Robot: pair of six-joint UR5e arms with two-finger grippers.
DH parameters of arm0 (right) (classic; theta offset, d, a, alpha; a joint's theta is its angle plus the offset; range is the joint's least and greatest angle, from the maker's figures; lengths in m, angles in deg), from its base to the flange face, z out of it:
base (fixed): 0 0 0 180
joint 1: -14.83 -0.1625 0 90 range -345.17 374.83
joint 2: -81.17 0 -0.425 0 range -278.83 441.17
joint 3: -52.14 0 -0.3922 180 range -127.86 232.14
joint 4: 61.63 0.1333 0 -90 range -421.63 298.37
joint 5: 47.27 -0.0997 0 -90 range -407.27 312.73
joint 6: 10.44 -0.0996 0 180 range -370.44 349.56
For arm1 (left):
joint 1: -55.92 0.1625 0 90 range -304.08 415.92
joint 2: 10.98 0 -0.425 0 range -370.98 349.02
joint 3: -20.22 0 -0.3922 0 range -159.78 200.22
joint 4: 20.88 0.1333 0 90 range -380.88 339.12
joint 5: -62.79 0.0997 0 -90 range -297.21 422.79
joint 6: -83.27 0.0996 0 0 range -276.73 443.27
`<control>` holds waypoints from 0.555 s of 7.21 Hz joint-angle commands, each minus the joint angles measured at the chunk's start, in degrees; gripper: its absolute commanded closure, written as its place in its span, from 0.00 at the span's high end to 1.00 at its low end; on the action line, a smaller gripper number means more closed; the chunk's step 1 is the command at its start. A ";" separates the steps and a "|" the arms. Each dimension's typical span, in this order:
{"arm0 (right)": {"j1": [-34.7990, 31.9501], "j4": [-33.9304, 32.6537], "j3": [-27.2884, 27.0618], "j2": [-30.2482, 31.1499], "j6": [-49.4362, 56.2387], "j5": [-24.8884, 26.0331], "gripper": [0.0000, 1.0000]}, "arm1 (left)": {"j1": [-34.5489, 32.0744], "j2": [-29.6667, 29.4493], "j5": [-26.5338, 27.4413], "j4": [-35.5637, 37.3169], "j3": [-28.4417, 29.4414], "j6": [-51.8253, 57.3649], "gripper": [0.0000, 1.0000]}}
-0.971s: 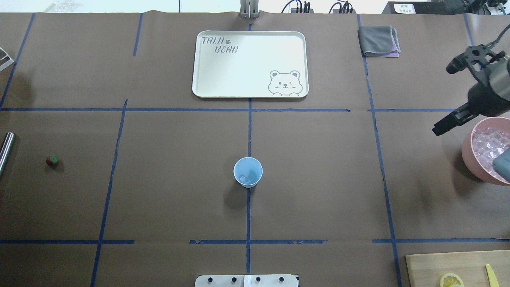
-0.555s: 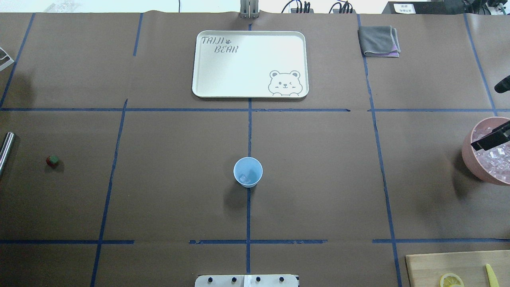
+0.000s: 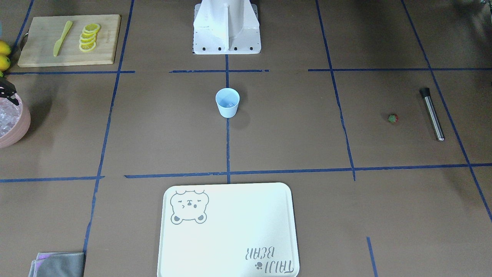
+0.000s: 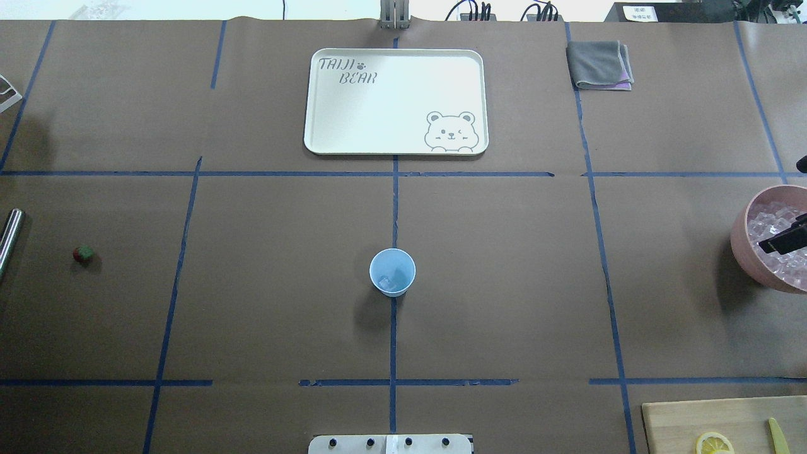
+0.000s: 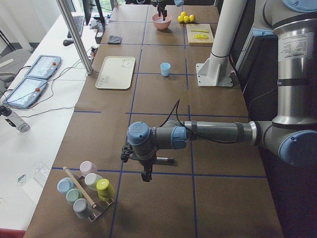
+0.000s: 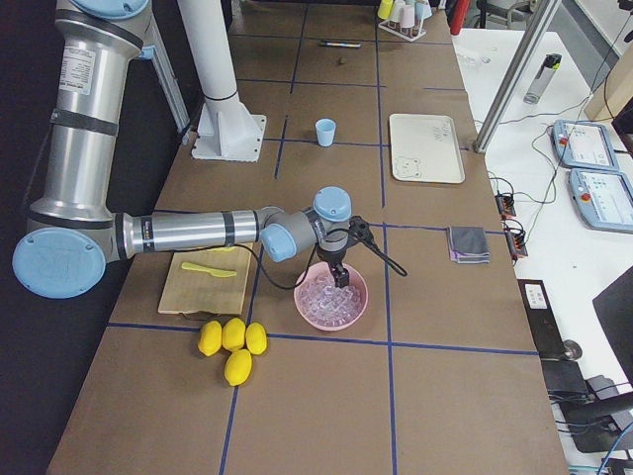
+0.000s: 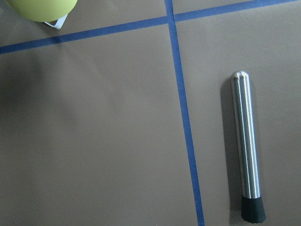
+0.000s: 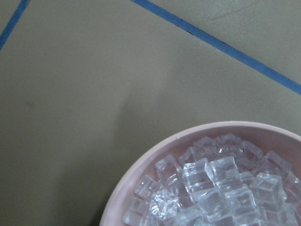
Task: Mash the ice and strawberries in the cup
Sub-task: 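Grasp more ice cubes from the pink bowl with the right gripper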
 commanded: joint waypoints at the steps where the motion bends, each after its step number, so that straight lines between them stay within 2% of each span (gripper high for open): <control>1: 0.00 1.49 2.21 -0.04 0.23 0.00 0.95 | 0.00 0.00 0.00 0.00 0.01 0.00 1.00; 4: 0.00 1.58 3.97 -0.04 0.49 0.00 0.93 | 0.00 0.00 0.00 0.00 0.09 0.00 1.00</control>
